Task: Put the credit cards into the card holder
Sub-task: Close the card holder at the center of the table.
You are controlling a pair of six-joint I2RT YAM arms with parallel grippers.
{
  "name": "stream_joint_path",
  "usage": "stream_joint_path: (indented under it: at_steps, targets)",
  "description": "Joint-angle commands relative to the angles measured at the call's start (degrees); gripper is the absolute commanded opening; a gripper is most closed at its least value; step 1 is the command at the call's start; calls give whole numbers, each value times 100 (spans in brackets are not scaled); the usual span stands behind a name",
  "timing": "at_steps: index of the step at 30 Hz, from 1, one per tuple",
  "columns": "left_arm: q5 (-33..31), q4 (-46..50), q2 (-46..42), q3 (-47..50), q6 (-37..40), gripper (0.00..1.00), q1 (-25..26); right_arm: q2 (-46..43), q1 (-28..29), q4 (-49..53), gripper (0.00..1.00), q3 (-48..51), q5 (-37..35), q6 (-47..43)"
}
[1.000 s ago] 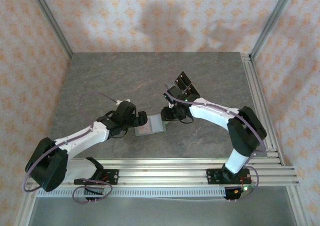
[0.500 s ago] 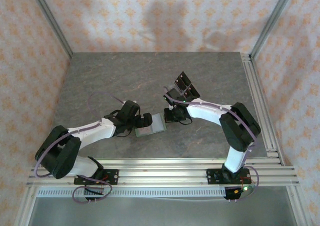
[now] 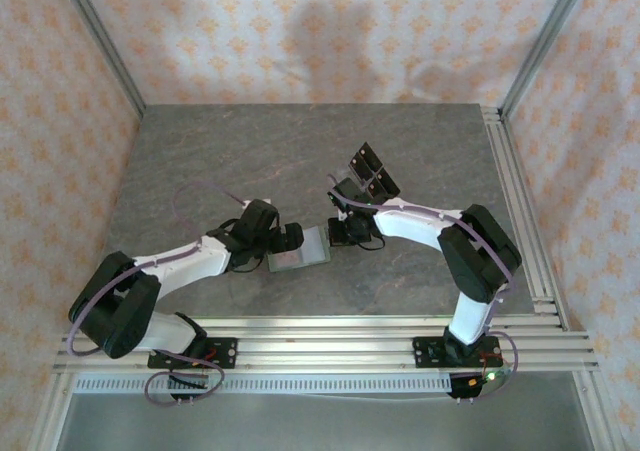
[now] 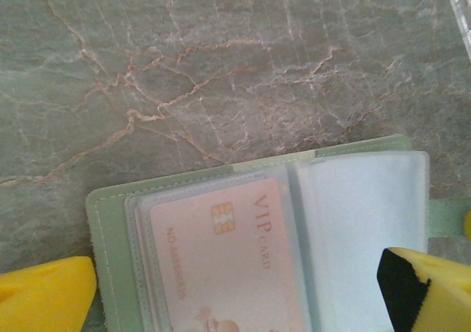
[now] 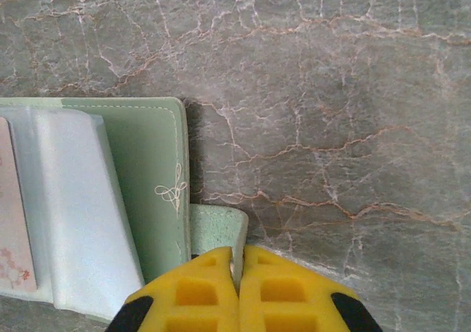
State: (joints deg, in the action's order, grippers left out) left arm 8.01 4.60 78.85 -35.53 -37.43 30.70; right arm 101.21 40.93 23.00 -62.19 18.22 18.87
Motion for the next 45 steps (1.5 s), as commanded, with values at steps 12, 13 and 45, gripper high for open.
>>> stream_joint_path:
  at_steps: [12,13,45]
  targets:
    - [-140,-137,371,11,-81,100,-12,49,-3,-76,0,-2,124,79]
    - [-112,-188,407,11,-97,100,-15,59,-5,-82,0,-3,132,75]
    - [163,-1266,722,-922,-743,100,1090,-1036,-452,152,34,284,41,218]
